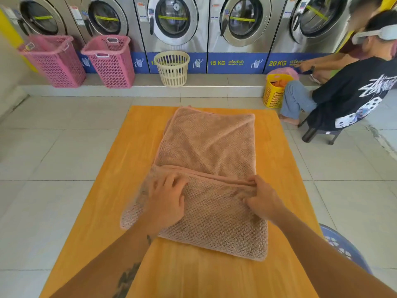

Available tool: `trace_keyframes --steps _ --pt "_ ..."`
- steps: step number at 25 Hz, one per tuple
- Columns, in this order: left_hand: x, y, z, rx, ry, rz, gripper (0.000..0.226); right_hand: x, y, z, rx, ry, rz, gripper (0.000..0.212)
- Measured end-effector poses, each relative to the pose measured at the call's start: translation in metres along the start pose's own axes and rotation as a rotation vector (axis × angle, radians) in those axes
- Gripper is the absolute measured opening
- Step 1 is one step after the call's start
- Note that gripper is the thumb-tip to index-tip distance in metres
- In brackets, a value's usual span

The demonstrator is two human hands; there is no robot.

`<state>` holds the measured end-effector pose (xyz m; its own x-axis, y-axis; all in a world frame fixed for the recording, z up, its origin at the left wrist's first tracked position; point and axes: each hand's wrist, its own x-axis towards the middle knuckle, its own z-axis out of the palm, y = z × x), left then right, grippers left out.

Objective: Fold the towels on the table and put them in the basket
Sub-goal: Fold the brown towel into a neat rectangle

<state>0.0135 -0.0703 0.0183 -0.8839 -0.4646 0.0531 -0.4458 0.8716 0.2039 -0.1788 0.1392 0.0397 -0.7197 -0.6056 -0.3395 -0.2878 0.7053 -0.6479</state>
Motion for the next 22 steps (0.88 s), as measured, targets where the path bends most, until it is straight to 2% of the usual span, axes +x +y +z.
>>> trace_keyframes --steps 2,4,5,8,10,14,16,19,20,22 --pt "0.009 -0.006 0.005 -0.020 -0.053 -0.294 0.047 0.001 0.000 -0.005 0.057 0.069 -0.010 0.040" --pt "0.021 -0.018 -0.007 -0.203 -0.086 -0.582 0.047 0.005 -0.005 -0.016 0.103 0.144 -0.071 0.043" --pt "0.025 -0.026 -0.013 -0.307 -0.107 -0.643 0.048 0.009 -0.008 -0.022 0.124 0.148 -0.093 0.043" --pt "0.027 -0.037 -0.025 -0.386 -0.193 -0.609 0.057 0.017 -0.011 -0.030 0.148 0.040 -0.075 0.036" --pt "0.028 -0.031 -0.034 -0.414 -0.252 -0.648 0.061 0.020 -0.008 -0.027 0.174 -0.029 -0.015 0.033" --pt "0.038 -0.029 -0.050 -0.602 -0.389 -0.755 0.071 0.027 -0.017 -0.033 0.221 -0.040 -0.048 0.034" --pt "0.047 -0.029 -0.061 -0.644 -0.337 -0.752 0.065 0.031 -0.031 -0.046 0.280 -0.023 -0.107 0.034" --pt "0.063 -0.029 -0.075 -0.733 -0.055 -0.662 0.054 0.047 -0.046 -0.068 0.323 0.100 -0.154 0.032" --pt "0.069 -0.030 -0.077 -0.696 0.033 -0.632 0.053 0.055 -0.047 -0.073 0.305 0.129 -0.144 0.030" --pt "0.073 -0.031 -0.072 -0.439 0.024 -0.591 0.056 0.064 -0.044 -0.075 0.137 0.075 -0.068 0.033"
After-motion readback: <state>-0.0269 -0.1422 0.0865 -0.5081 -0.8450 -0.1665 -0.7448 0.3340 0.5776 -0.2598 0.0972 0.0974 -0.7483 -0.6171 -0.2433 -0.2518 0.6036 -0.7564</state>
